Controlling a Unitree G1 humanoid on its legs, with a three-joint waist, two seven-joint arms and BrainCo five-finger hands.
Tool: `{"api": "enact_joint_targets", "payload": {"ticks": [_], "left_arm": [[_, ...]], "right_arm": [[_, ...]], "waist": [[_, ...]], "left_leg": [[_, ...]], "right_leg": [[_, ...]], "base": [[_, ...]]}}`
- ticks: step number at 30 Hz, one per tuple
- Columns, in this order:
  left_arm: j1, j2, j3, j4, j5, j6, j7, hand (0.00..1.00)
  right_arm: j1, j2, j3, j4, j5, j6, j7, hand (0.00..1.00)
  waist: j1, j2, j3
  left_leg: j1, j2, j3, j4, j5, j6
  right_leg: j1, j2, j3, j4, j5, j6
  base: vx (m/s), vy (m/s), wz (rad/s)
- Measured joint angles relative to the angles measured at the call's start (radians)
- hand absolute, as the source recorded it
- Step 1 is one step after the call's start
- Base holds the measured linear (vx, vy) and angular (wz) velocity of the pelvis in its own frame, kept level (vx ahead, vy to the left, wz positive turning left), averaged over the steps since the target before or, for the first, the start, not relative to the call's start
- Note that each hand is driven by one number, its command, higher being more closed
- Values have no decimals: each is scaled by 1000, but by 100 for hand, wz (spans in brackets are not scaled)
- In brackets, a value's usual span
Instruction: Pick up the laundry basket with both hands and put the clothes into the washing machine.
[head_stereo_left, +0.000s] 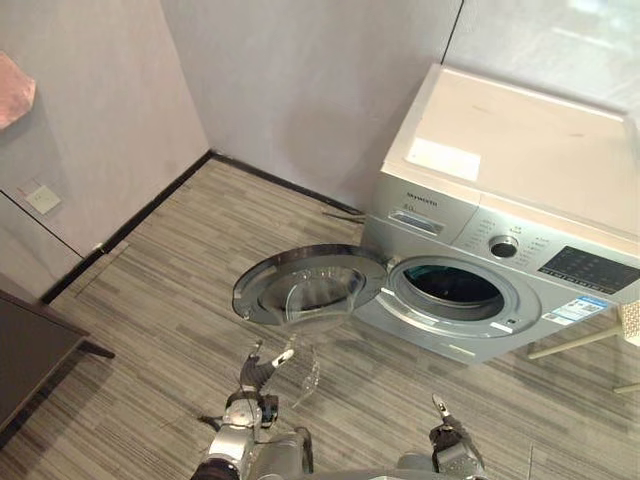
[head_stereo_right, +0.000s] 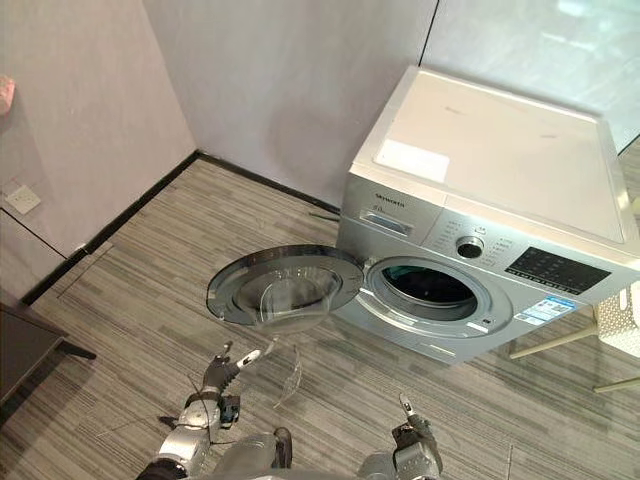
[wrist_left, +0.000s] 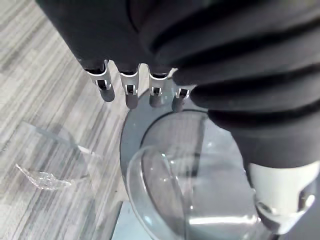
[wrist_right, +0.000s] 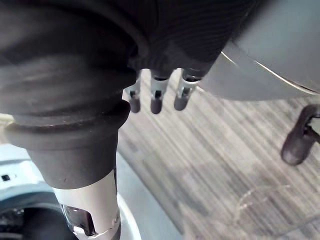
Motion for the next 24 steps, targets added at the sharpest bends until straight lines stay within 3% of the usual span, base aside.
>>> {"api": "enact_joint_targets", "payload": {"ticks": [2,6,9,12,13,14,16,17,18,19,20,22,23,24], "left_arm": [[9,-16,35,-1,-3,8,-1,0],[5,-46,75,-2,-83,11,3,0],[21,-60,60,-38,-135,9,3,0],[101,-87,0,-190,-135,8,-12,0],[124,-96,-24,-266,-134,9,-24,0],[141,-104,-39,-338,-130,8,-28,0],[137,-107,-53,-486,-128,4,-42,0],[137,-108,-51,-519,-125,3,-42,0],[138,-104,-43,-584,-118,2,-42,0],[139,-98,-33,-643,-116,-1,-41,0],[140,-97,-23,-671,-114,-5,-41,0],[140,-97,28,-756,-106,-12,-25,0],[139,-97,59,-805,-91,-23,-6,0],[130,-89,83,-844,-75,-31,10,0]], "right_arm": [[3,-4,0,-11,-2,0,7,0],[-11,-13,1,-11,-29,1,2,0],[-33,-15,20,-26,-41,-1,0,0],[-12,-4,46,-86,-43,-14,1,0],[1,-5,63,-104,-45,-19,1,0],[7,-5,80,-111,-51,-21,0,0],[13,-3,107,-142,-68,-29,0,0],[19,-2,116,-150,-75,-31,1,0],[28,-1,136,-154,-79,-32,0,0],[39,0,157,-170,-78,-33,0,0],[44,0,169,-179,-78,-33,0,0],[46,4,202,-197,-77,-35,5,0],[54,12,219,-221,-78,-35,10,0],[63,28,226,-245,-78,-36,24,0]], "waist": [[1,-22,-6],[1,-20,-8],[5,-24,-7],[23,-4,-5],[36,7,0],[39,1,10],[36,27,40],[36,28,45],[38,40,41],[35,29,48],[35,28,48],[33,29,48],[34,34,44],[35,35,36]], "left_leg": [[13,-33,-4,-76,64,32],[46,-55,-28,-215,176,37],[97,-57,-34,-314,247,3],[166,-11,-31,-410,305,-37],[161,4,-23,-379,295,-48],[132,18,-23,-317,269,-59],[57,58,-22,-136,202,-69],[44,71,-23,-105,183,-69],[36,89,-12,-63,151,-60],[18,118,24,11,120,-27],[9,133,31,57,99,-25],[8,185,32,126,54,-45],[18,212,29,110,27,-83],[21,202,41,79,3,-100]], "right_leg": [[40,53,-1,-97,-76,-7],[138,63,-2,-389,-99,-16],[145,54,2,-528,-66,-13],[173,93,-10,-531,-59,-13],[171,104,-9,-517,-59,-14],[175,116,-15,-508,-58,-16],[187,151,-33,-498,-54,-39],[188,160,-36,-496,-54,-44],[188,168,-38,-493,-57,-52],[192,167,-32,-491,-61,-60],[192,167,-27,-488,-61,-60],[185,162,-6,-479,-60,-57],[174,161,9,-477,-59,-47],[160,149,25,-476,-54,-30]], "base": [[4,-10,22],[26,-46,25],[-92,-150,16],[-117,-201,-3],[-147,-219,-11],[-118,-161,-3],[-124,-102,7],[-160,-74,-5],[-157,-23,-5],[-130,1,-9],[-67,63,-19],[0,90,-31],[42,190,-36],[75,196,-33]]}}
